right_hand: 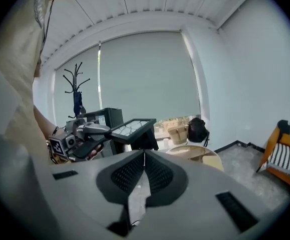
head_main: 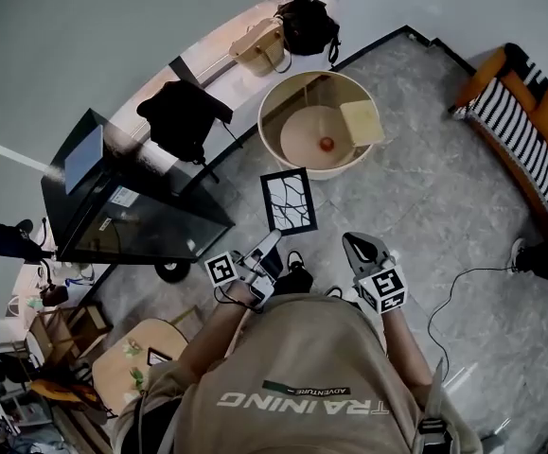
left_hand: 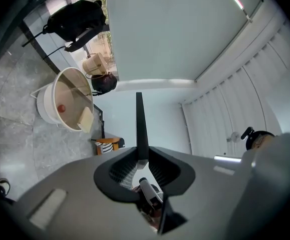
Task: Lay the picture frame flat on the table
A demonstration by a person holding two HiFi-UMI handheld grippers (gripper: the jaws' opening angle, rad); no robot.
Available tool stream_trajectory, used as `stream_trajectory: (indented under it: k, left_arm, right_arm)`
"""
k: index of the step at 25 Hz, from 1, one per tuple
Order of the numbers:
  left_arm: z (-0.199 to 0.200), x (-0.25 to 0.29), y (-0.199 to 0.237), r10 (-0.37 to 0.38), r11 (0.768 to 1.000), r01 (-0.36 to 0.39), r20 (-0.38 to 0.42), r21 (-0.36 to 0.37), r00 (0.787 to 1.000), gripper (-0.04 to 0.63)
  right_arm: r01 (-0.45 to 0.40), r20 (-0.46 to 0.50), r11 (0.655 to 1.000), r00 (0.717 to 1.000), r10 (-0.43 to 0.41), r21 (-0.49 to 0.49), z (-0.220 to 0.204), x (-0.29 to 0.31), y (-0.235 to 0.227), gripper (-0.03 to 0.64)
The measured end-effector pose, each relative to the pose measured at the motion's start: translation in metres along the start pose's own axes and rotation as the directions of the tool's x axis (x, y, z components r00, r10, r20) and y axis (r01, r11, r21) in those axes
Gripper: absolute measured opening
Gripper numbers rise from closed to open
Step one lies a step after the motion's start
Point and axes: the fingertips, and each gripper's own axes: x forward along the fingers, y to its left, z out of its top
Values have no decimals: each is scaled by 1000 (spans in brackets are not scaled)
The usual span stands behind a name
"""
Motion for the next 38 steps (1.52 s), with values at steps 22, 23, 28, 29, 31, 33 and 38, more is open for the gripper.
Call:
stream_trajectory:
  k: [22, 23, 28, 29, 31, 33, 38]
  left_arm:
    - [136, 39, 52, -13, 997, 11, -27, -76, 1000, 72]
    - [139, 43, 53, -15, 997, 14, -19, -78, 1000, 72]
    - [163, 58, 59, -9, 996, 12, 26, -85, 1000, 72]
    - [168, 61, 59, -4, 997, 7, 32, -83, 999, 72]
    - [178, 71, 61, 8, 997, -5, 43, -77, 999, 72]
    - [189, 84, 62, 18, 998, -14, 50, -65, 999, 72]
    - [209, 132, 65, 29, 999, -28, 39, -35, 999, 72]
  right_arm:
    - [151, -38, 988, 988, -151, 15, 64, 120, -73, 8]
    - [146, -38, 989, 989, -146, 12, 66, 126, -78, 8]
    - [94, -27, 995, 995, -93, 18, 71, 166, -95, 8]
    - [80, -25, 997, 996, -80, 22, 72, 174, -99, 8]
    - [58, -21, 998, 998, -57, 26, 74, 188, -110, 8]
    - [47, -13, 999, 999, -46, 25, 81, 200, -128, 8]
    - [40, 21, 999, 999, -40, 16, 101, 222, -186, 8]
